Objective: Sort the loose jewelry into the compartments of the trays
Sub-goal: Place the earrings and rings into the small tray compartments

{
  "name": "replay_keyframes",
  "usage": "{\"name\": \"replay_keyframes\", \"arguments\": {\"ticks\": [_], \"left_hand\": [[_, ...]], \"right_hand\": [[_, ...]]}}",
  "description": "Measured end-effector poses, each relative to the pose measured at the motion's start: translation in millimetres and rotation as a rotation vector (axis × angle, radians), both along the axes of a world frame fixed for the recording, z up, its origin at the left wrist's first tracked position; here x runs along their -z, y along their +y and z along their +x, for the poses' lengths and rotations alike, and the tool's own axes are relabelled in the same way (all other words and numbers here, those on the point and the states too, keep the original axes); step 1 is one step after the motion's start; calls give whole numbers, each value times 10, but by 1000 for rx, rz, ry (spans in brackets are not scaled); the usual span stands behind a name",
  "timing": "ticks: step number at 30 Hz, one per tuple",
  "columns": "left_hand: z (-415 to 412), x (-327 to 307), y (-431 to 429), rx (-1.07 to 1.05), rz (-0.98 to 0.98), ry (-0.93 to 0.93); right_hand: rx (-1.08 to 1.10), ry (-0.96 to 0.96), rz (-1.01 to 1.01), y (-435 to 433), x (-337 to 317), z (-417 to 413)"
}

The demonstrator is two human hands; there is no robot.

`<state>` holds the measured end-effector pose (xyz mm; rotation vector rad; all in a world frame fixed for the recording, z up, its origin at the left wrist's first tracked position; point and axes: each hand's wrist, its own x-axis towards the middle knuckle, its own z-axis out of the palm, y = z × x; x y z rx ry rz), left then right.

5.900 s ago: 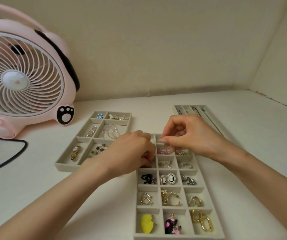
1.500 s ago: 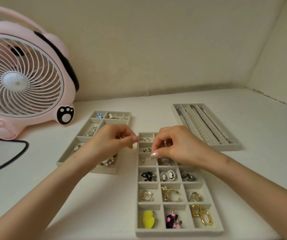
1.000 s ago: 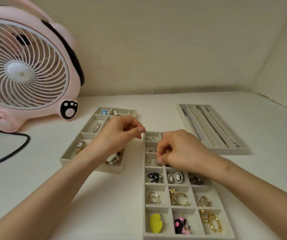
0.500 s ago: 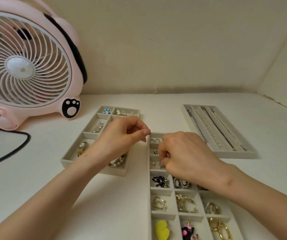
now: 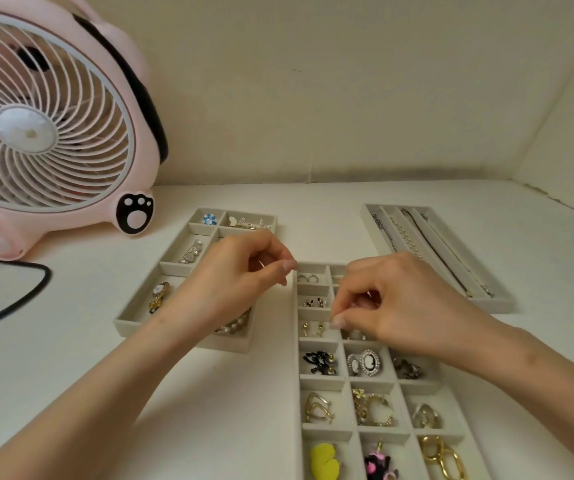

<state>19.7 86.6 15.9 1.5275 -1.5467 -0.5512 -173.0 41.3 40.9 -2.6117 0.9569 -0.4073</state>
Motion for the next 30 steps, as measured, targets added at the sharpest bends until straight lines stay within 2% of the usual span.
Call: {"name": "replay_keyframes", "arguments": {"ticks": [3,6,13,16,19,24,27,30], "left_hand": [[-7,12,10,23,5,-68],[-18,13,13,13,8,-124],[-32,12,33,12,18,-104],[-37,15,37,15,12,-99],[-48,15,43,32,-9,-75],[-105,-40,92,239,9,-88],[-178,-42,105,302,50,26],[-233,-29,91,239,37,157]], "right_hand": [[-68,38,54,47,-10,-70],[-95,83,-1,116,15,-63],[-124,204,-140,238,62,24],[-118,225,-126,233,59,36],[-56,132,34,178,16,30],[118,-247,492,27,-51,-18],[150,-385,730,-28,-46,-44],[157,-422,832,-53,-16,-39]]}}
